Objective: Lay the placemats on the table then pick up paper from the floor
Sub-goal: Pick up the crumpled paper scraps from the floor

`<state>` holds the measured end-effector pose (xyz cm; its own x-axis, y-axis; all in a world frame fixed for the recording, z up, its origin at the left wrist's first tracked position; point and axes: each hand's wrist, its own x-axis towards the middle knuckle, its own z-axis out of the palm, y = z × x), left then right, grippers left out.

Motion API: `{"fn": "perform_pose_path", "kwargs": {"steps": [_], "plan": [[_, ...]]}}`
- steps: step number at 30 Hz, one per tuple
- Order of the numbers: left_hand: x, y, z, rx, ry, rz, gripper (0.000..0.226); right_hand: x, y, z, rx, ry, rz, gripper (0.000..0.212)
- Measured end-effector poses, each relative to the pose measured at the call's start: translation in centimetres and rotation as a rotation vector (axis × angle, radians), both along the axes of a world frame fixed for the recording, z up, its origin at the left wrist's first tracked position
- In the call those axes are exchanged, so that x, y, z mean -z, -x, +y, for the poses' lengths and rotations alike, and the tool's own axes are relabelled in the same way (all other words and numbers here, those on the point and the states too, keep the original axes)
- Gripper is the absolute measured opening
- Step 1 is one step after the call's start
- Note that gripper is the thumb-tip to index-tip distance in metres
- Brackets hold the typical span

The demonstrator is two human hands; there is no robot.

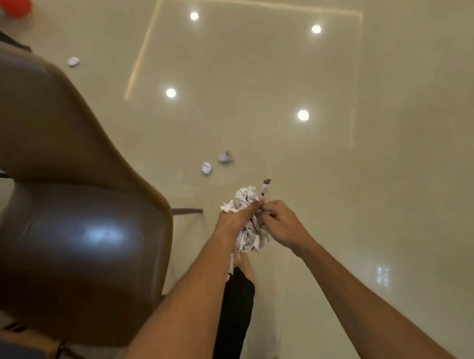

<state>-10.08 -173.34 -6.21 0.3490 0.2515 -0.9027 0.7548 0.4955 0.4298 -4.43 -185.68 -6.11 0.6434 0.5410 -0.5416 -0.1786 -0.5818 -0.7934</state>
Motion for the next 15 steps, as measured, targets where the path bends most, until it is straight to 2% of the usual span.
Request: {"fn": "perform_pose_path", "kwargs": {"steps": [2, 3, 5, 6, 8, 10, 12, 15], "plan": [[-0.2, -3.2, 2.8, -0.086, -0.003, -0.035, 0.087, -1.0, -4.0, 2.8, 0.008, -0.052, 0.054, 0.027], [-1.1, -5.1, 4.0, -0.134, -0.011, -0.058, 0.079, -1.2, -5.6, 4.0, 0.037, -0.096, 0.082, 0.018], [-2.6, -8.1, 6.6, -0.195, -0.041, -0.087, 0.065, -1.7, -9.0, 6.7, 0.138, -0.167, 0.156, 0.017], [-2.8, -9.3, 8.0, -0.222, -0.060, -0.075, 0.067, -2.0, -10.4, 8.0, 0.188, -0.185, 0.200, 0.019], [-1.9, -11.6, 11.2, -0.302, -0.112, -0.002, 0.085, -2.5, -13.7, 10.8, 0.284, -0.230, 0.251, 0.020], [-0.5, -13.3, 14.0, -0.383, -0.158, 0.042, 0.100, -2.0, -16.7, 13.2, 0.353, -0.195, 0.243, 0.016], [-0.3, -15.1, 16.8, -0.431, -0.199, 0.115, 0.103, -0.2, -20.0, 15.9, 0.259, -0.049, 0.140, 0.011], [0.3, -17.2, 19.9, -0.476, -0.276, 0.179, 0.084, 3.5, -23.8, 19.1, -0.090, 0.208, -0.011, 0.022]]}}
